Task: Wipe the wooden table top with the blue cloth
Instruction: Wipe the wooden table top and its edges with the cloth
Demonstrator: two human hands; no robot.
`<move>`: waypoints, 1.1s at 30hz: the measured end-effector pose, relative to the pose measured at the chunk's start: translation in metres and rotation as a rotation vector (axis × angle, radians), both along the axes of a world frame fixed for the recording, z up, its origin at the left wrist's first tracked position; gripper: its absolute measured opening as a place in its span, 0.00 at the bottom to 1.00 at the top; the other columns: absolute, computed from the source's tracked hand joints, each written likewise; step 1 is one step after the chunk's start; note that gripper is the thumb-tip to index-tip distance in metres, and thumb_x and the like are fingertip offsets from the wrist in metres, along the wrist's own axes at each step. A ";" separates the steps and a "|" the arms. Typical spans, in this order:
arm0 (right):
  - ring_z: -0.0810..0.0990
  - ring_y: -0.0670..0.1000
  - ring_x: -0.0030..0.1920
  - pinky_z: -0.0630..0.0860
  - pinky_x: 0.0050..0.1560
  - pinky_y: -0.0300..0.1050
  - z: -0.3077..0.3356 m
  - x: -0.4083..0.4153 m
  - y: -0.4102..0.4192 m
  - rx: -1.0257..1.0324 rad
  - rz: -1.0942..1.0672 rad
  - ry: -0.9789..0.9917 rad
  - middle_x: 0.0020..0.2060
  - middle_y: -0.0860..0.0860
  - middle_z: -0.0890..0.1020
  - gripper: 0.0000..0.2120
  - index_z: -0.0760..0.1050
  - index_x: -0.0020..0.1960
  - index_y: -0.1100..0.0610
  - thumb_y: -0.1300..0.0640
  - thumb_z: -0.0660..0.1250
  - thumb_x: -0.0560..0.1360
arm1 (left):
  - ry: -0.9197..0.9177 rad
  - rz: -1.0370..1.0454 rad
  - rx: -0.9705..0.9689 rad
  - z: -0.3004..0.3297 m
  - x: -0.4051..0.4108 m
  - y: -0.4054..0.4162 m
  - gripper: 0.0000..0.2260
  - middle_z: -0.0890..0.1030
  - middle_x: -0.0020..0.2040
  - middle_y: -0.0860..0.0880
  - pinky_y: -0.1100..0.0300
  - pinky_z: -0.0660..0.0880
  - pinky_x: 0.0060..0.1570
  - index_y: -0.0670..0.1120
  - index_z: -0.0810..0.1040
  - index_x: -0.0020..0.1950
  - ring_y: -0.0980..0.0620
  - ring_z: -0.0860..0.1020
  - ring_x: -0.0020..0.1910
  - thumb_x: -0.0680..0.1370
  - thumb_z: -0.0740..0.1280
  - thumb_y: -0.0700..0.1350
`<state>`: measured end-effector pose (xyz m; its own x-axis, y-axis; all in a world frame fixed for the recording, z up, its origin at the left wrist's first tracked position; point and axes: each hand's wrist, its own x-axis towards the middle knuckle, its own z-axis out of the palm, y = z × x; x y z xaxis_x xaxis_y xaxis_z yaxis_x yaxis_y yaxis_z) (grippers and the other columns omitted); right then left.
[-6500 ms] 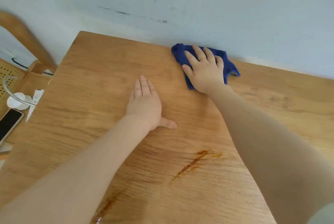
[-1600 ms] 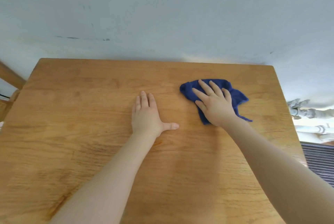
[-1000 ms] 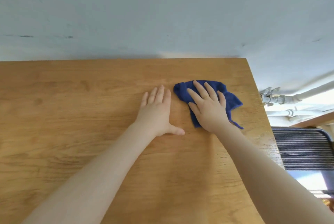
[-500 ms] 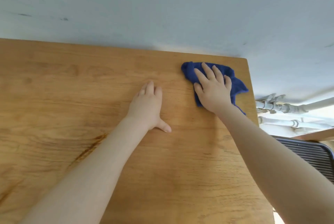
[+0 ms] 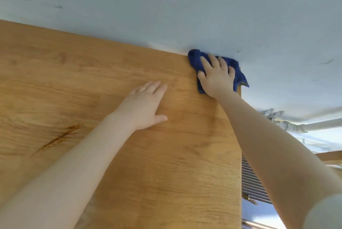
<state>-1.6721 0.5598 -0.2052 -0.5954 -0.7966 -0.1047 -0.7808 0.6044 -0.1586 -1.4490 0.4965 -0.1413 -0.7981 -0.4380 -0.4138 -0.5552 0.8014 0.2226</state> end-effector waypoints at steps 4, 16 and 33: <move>0.57 0.57 0.73 0.55 0.67 0.63 0.002 0.032 0.060 -0.041 0.116 0.041 0.73 0.52 0.62 0.25 0.64 0.70 0.48 0.45 0.46 0.74 | -0.112 -0.007 -0.019 -0.004 -0.017 0.030 0.57 0.35 0.76 0.42 0.53 0.44 0.73 0.45 0.36 0.76 0.46 0.40 0.76 0.64 0.68 0.70; 0.50 0.55 0.74 0.47 0.70 0.66 0.001 -0.020 0.052 0.001 0.038 0.023 0.75 0.50 0.56 0.22 0.58 0.72 0.46 0.47 0.51 0.79 | -0.177 0.036 0.035 -0.017 -0.022 0.036 0.61 0.29 0.73 0.43 0.53 0.43 0.73 0.45 0.32 0.74 0.46 0.34 0.75 0.61 0.71 0.67; 0.56 0.58 0.73 0.52 0.70 0.60 0.002 0.008 0.097 -0.027 0.249 0.041 0.74 0.51 0.61 0.30 0.62 0.72 0.46 0.37 0.39 0.75 | -0.155 0.047 0.030 -0.017 -0.019 0.035 0.61 0.30 0.74 0.44 0.52 0.45 0.74 0.45 0.33 0.75 0.48 0.35 0.75 0.61 0.71 0.67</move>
